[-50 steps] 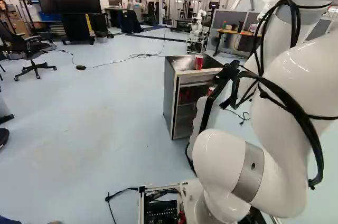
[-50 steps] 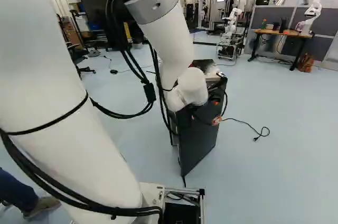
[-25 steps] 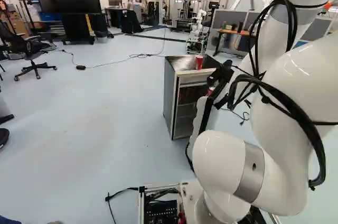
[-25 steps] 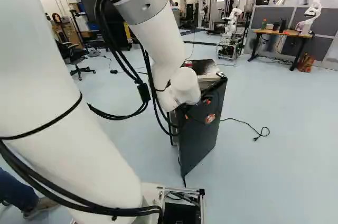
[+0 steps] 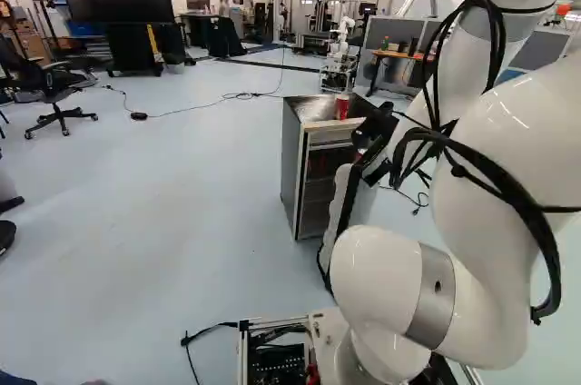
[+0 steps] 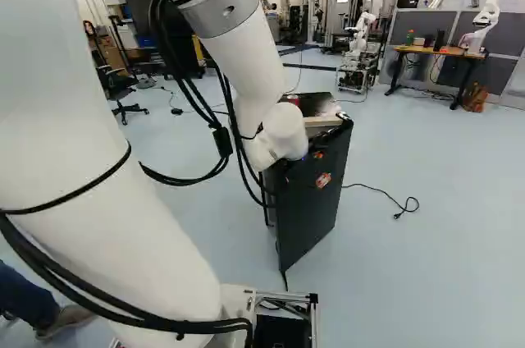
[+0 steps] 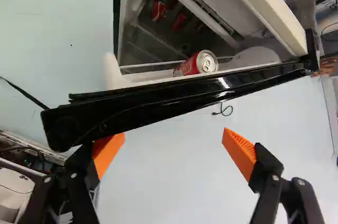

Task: Grab a drink from the fridge

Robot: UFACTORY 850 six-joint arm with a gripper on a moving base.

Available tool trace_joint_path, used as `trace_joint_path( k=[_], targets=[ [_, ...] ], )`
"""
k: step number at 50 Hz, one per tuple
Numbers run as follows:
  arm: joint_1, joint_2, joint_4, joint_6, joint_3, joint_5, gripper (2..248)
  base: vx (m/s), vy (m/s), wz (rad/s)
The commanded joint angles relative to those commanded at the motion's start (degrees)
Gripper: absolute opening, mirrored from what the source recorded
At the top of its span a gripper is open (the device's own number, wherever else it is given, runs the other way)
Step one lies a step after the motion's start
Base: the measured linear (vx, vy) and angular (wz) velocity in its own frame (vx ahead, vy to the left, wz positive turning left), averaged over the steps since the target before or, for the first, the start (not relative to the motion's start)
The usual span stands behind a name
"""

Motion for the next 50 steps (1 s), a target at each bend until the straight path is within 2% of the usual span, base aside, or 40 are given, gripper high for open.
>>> trace_joint_path(
  k=[38,50],
  targets=[
    [3.5,-3.4,0.0,0.0,-3.5,0.0,247,0.0,0.0,0.0],
    [4.5,-4.6,1.3,0.0,-4.9,0.0,247,0.0,0.0,0.0]
  ],
)
